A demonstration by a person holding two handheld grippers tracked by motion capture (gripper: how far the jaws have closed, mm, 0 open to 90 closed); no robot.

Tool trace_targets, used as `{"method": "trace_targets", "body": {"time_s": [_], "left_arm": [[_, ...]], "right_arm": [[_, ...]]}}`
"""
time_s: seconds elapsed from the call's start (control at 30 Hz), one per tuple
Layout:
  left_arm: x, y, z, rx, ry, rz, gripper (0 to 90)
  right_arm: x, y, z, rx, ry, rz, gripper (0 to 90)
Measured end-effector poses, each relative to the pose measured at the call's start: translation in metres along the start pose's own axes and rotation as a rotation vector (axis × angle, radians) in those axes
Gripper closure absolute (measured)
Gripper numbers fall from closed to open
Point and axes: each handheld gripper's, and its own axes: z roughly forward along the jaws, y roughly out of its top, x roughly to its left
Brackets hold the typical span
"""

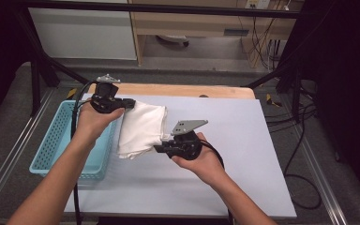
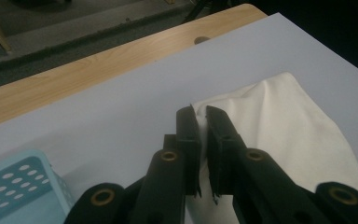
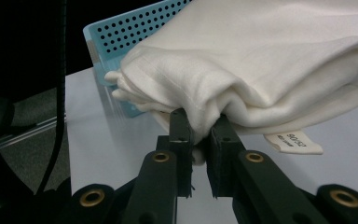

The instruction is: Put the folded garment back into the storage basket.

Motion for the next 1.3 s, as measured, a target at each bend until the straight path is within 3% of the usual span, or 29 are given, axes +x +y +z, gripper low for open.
{"method": "trace_targets", "body": {"time_s": [0.53,1.3], "left_arm": [[0.028,-0.006,-0.018,-0.014,0.032,-0.046,84.3],[0.056,-0.017,-0.047,-0.028,0.077,-0.08,84.2]], "right_arm": [[0.002,0.03,0.026,0.009,0.032,-0.033,82.2],[0.012,0.049,0.065,0.011,0.079,-0.053,82.1]]}}
